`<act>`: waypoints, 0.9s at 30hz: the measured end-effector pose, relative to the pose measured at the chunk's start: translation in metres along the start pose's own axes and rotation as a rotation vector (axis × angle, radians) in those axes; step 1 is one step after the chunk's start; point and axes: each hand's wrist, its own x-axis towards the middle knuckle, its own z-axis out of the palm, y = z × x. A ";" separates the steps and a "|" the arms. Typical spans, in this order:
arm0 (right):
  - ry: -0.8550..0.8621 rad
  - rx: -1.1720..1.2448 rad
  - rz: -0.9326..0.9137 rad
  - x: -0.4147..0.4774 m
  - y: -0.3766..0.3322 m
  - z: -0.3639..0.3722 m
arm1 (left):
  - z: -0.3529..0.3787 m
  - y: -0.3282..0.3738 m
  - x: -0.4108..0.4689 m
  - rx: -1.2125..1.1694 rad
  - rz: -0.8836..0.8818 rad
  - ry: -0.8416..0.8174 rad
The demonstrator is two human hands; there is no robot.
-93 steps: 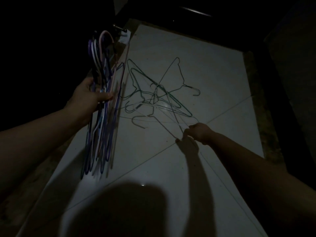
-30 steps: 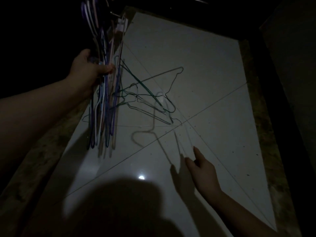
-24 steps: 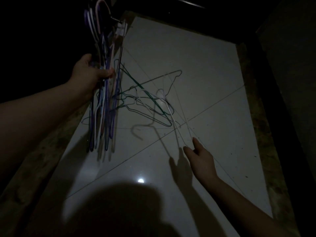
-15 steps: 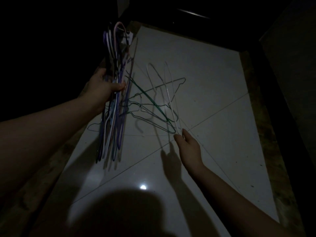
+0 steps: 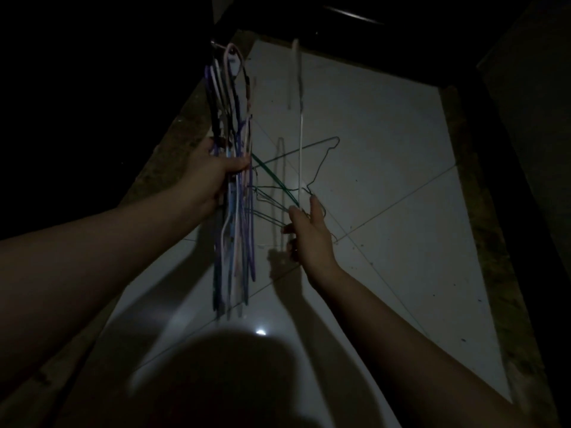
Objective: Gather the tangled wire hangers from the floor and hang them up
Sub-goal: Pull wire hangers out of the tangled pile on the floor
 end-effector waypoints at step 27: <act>-0.128 -0.239 -0.093 -0.005 -0.028 0.034 | 0.023 0.000 0.004 -0.023 -0.135 -0.063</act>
